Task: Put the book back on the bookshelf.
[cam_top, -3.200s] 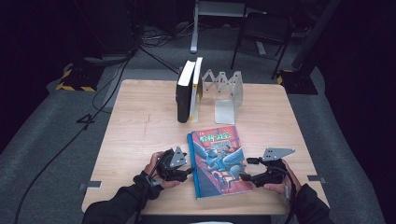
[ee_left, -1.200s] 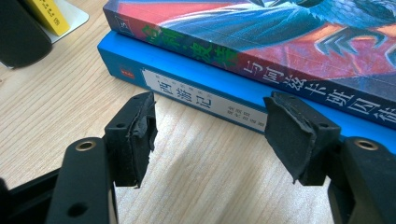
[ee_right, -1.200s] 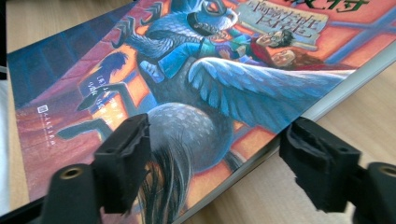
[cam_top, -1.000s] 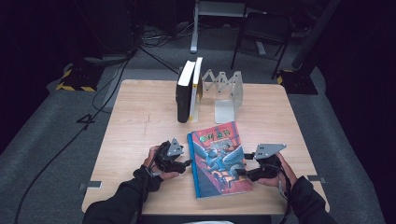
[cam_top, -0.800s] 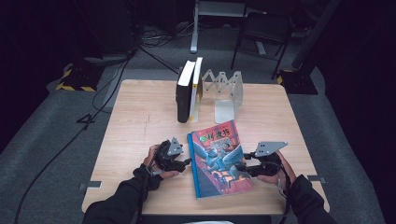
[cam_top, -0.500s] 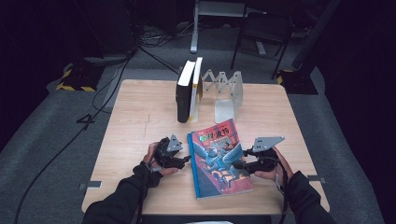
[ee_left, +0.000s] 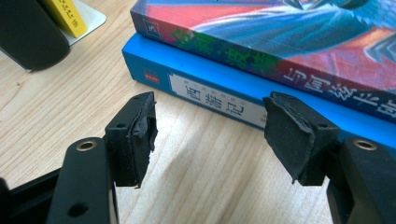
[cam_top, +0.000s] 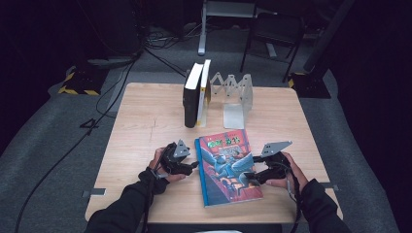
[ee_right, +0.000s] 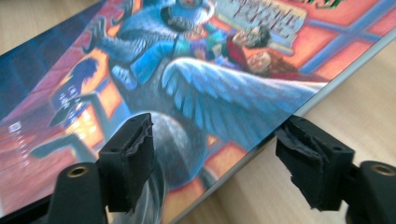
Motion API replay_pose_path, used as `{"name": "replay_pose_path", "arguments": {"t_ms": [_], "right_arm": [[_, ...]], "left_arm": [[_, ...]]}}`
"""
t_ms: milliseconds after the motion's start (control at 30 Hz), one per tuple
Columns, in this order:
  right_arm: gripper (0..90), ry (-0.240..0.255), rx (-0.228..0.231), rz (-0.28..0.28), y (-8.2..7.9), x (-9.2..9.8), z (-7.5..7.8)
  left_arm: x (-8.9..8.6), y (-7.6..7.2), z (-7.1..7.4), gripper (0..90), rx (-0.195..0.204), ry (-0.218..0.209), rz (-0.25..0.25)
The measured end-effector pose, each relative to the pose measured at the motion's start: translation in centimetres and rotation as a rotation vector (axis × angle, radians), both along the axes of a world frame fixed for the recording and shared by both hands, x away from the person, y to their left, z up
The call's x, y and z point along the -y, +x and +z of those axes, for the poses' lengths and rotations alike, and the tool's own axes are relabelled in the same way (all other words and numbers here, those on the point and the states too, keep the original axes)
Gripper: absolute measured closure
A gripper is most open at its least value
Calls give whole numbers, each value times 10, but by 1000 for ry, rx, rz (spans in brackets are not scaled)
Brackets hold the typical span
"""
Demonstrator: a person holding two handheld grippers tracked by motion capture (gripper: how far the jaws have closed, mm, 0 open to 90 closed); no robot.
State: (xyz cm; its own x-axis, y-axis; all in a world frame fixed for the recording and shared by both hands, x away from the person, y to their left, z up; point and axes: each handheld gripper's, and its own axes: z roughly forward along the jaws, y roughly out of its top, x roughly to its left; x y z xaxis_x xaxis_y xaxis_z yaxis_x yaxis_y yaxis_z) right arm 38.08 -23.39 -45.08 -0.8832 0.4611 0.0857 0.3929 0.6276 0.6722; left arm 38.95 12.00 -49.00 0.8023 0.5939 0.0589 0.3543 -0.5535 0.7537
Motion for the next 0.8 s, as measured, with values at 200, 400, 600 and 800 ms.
{"name": "replay_pose_path", "arguments": {"t_ms": [200, 400, 600, 800], "right_arm": [[264, -19, -61, 1, 3, 1, 1], [234, -14, -75, -5, 4, 2, -1], [179, -5, -90, -2, 8, 0, -4], [192, -6, -32, 26, 3, -3, -2]], "left_arm": [[0, 2, 0, 332, -2, -5, -7], [1, 4, 1, 318, 17, 9, 7], [0, 6, 1, 315, 13, 3, 11], [0, 11, 1, 322, 19, 1, 27]]}}
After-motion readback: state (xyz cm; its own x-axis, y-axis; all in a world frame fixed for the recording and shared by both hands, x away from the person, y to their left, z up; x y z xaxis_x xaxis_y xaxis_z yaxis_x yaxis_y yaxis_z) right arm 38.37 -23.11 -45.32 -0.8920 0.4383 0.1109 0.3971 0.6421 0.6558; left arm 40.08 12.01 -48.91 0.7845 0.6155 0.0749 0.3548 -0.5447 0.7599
